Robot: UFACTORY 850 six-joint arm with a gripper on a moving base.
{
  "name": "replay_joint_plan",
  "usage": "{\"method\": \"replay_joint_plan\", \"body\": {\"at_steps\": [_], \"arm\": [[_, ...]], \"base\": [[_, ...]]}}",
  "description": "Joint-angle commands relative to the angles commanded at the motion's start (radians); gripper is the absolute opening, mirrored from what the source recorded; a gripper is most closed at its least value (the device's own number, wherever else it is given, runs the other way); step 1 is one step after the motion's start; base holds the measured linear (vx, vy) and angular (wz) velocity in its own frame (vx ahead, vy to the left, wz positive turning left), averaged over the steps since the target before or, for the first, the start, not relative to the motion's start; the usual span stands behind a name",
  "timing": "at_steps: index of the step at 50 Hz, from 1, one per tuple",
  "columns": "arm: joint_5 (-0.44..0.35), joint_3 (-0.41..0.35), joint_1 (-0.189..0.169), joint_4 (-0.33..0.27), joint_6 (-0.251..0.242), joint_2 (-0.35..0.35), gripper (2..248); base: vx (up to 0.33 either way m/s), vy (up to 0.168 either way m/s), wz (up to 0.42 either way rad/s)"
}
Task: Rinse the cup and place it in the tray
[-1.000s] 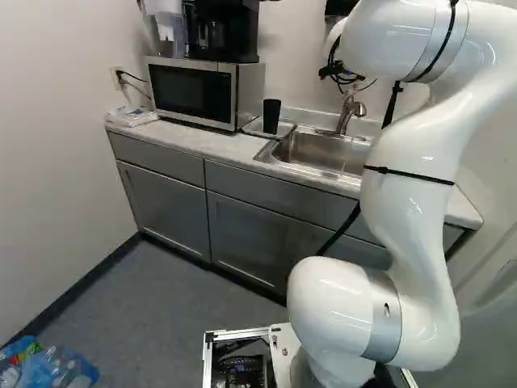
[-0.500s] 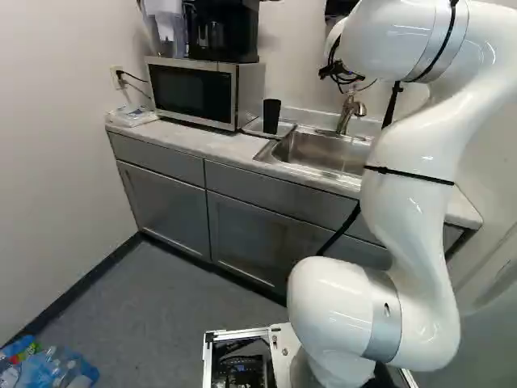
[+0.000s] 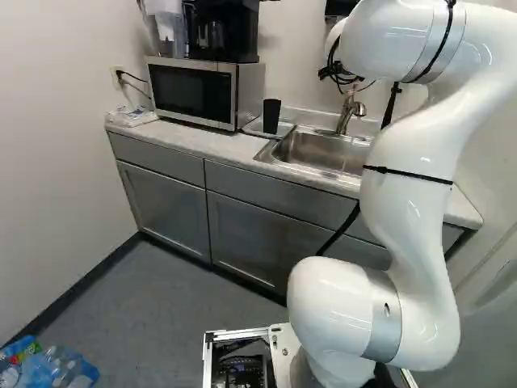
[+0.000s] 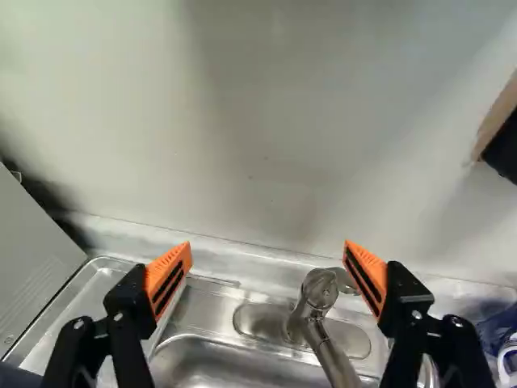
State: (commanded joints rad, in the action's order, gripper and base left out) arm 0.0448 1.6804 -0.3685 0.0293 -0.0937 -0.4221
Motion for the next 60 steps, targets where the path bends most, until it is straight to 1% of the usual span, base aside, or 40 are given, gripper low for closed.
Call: {"method": "replay_joint_plan", "body": {"at_steps": [9, 27, 60], "arm": [[0.012, 0.015, 0.002, 0.000, 0.000, -0.012, 247], [0.035, 0.015, 0.002, 0.000, 0.000, -0.012, 247], [0.067, -0.005, -0.001, 0.000, 0.000, 0.004, 247]], "base": [[0.000, 0.000, 0.000], [0.000, 0.000, 0.000], [0.000, 0.000, 0.000]]}}
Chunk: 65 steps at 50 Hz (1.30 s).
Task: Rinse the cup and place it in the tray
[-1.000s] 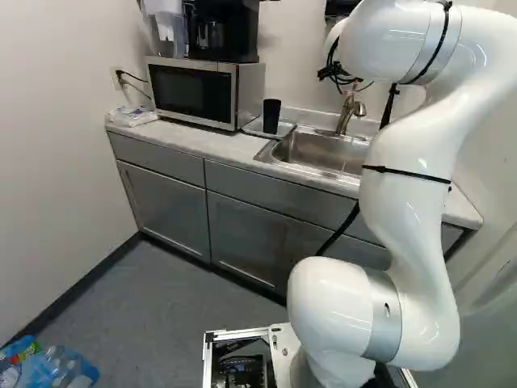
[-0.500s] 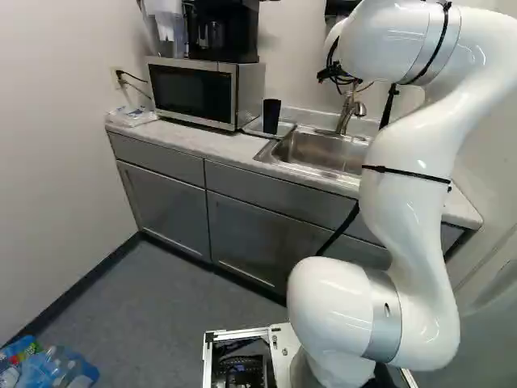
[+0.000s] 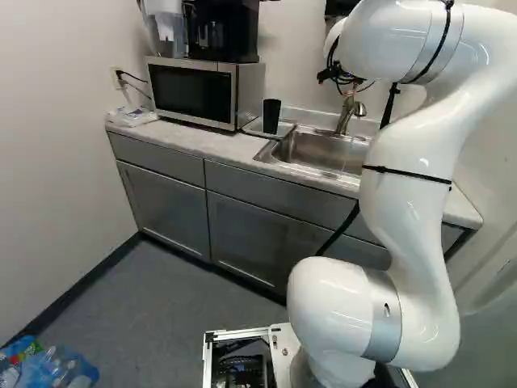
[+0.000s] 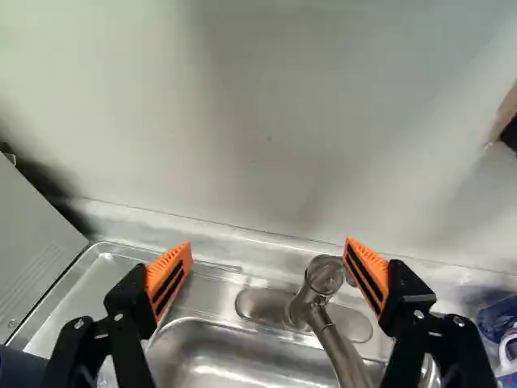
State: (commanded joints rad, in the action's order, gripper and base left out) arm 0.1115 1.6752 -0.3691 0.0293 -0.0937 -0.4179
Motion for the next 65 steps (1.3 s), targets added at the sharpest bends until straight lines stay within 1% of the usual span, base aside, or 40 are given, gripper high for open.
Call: {"method": "replay_joint_plan", "body": {"at_steps": [17, 25, 56, 65], "arm": [[0.016, -0.065, -0.005, 0.000, 0.000, 0.055, 247], [0.024, -0.084, -0.005, 0.000, 0.000, 0.070, 247], [0.035, -0.086, -0.005, 0.000, 0.000, 0.072, 247], [0.005, -0.087, -0.005, 0.000, 0.000, 0.073, 247]], "base": [[0.000, 0.000, 0.000], [0.000, 0.000, 0.000], [0.000, 0.000, 0.000], [0.000, 0.000, 0.000]]}}
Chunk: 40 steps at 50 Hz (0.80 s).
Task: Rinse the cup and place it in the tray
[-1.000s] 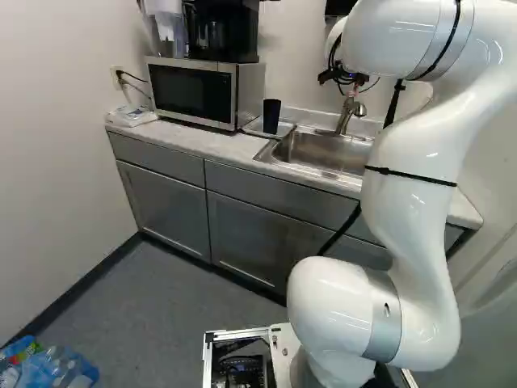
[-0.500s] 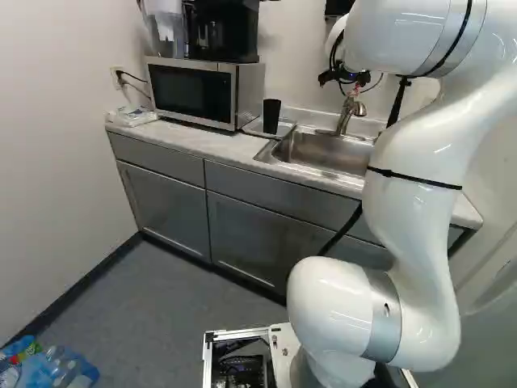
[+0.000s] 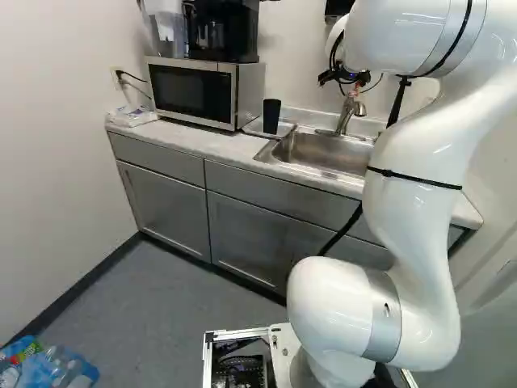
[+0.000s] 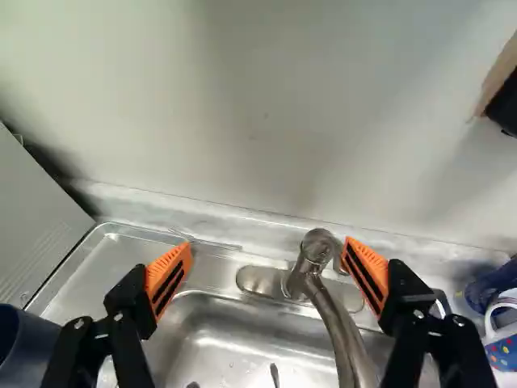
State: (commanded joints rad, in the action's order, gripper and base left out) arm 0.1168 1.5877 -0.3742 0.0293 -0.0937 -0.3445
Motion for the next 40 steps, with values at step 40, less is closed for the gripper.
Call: {"method": "replay_joint_plan", "body": {"at_steps": [40], "arm": [[-0.131, -0.229, 0.007, 0.000, 0.000, 0.204, 247]], "base": [[0.000, 0.000, 0.000]]}}
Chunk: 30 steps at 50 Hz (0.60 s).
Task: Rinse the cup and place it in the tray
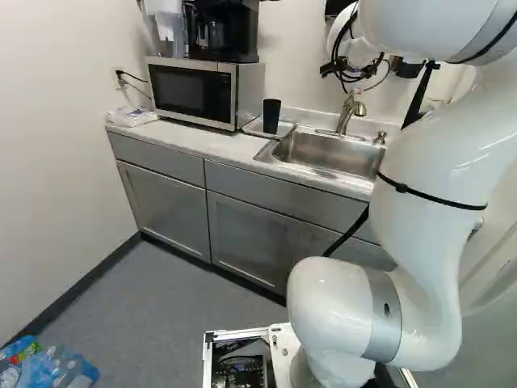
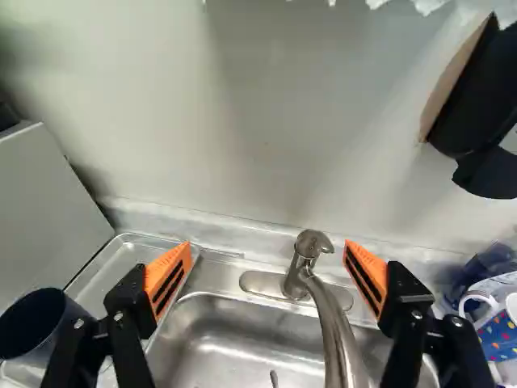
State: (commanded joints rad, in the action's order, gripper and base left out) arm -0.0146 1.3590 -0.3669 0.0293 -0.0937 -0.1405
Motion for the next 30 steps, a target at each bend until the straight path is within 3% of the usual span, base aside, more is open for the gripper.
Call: {"method": "replay_joint_plan", "body": {"at_steps": [30], "arm": [[0.010, -0.140, 0.033, 0.000, 0.000, 0.135, 247]], "base": [[0.000, 0.000, 0.000]]}}
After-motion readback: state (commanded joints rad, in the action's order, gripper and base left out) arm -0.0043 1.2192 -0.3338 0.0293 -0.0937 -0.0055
